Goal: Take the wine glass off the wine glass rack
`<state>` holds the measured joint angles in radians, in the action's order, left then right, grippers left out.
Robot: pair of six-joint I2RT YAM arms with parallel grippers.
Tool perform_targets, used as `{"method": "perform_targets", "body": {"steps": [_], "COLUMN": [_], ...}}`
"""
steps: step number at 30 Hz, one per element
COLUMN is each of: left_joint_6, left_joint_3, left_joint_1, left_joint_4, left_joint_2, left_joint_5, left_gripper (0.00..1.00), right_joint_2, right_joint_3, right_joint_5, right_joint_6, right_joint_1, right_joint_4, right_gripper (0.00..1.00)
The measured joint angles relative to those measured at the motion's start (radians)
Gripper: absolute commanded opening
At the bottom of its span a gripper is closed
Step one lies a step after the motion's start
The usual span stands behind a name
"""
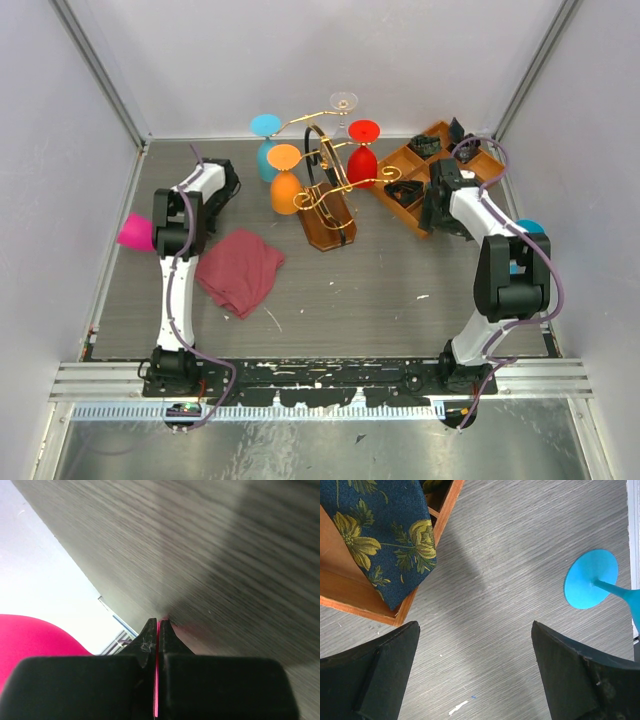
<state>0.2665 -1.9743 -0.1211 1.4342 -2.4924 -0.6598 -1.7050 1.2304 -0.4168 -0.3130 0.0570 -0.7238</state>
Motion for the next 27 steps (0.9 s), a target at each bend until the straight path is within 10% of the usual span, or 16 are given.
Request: {"method": "perform_targets", "body": {"steps": [27], "left_joint_6": [0.180], "left_joint_3": [-0.108], "left_joint_1": [0.105], "left_joint_4": [-0.131], "left_joint_2": [-0.028], "left_joint_5": [-0.285], "left_gripper": [0.00], "right_joint_2": [0.116], "right_joint_3": [0.000], "right_joint_5": [0.077], "right_joint_6": [0.028], "right_joint_1": [0.000], "right_joint_4": [0.031], "right_gripper": [0.96]}}
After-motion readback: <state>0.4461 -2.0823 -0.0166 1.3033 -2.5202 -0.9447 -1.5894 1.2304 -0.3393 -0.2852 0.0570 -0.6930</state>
